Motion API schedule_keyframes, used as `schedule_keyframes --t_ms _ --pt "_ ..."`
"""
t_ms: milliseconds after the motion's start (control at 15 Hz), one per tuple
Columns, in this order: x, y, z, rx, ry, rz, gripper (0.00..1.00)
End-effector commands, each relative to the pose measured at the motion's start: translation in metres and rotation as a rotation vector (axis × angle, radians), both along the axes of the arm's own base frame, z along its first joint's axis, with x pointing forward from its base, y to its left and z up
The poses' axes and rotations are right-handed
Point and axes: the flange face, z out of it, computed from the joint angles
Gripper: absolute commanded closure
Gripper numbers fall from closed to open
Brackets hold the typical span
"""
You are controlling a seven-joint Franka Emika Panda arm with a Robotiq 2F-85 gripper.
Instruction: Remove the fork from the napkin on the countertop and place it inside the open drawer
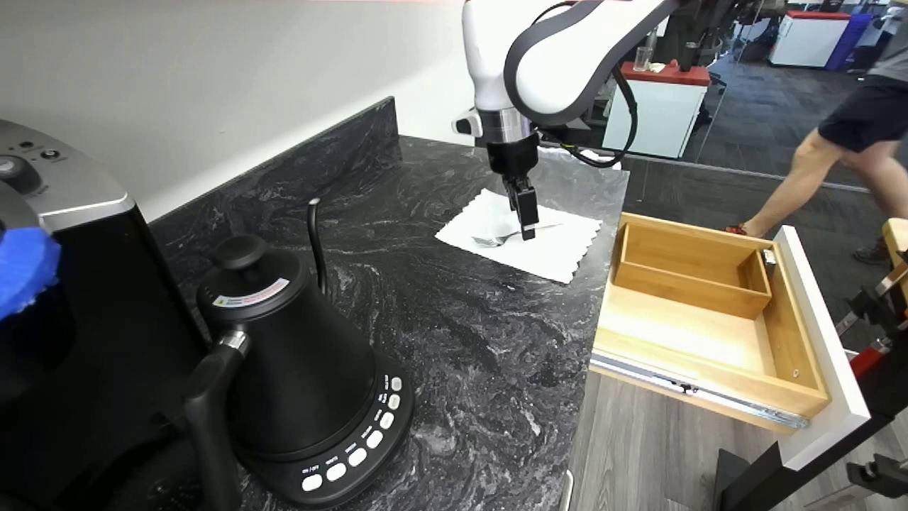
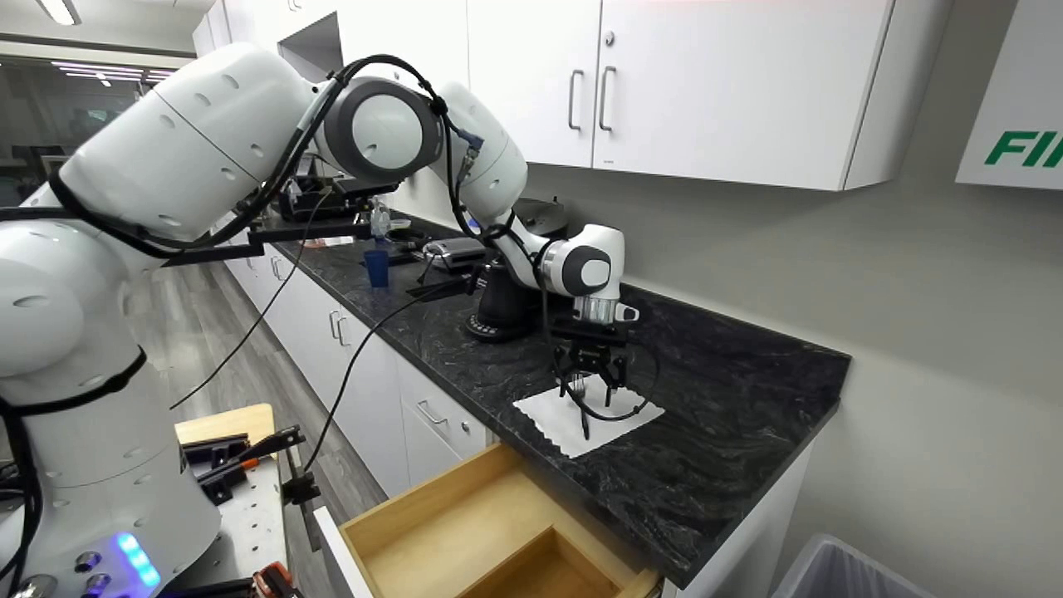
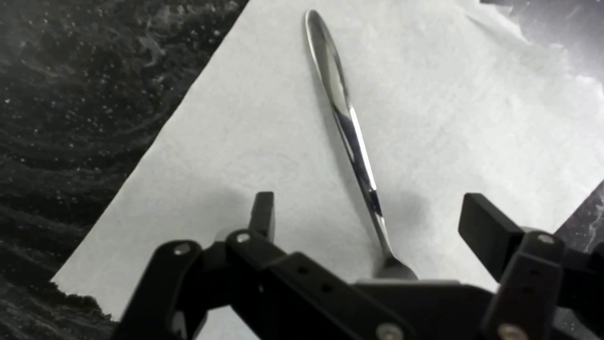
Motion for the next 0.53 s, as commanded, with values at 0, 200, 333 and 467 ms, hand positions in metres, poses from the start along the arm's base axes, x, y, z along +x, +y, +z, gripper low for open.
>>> schedule_keyframes --t_ms 0,200,333,467 --pt "-0.0011 -0.0034 0.0013 0.013 0.029 0.051 0.0" --pt "-0.0022 -0.0047 0.0001 0.012 0.03 0.081 0.27" --pt "-0.0025 -0.0051 -0.0001 0.013 0.031 0.092 0.4" --pt "-0.0025 -0.0056 0.0 0.014 0.032 0.102 0.53"
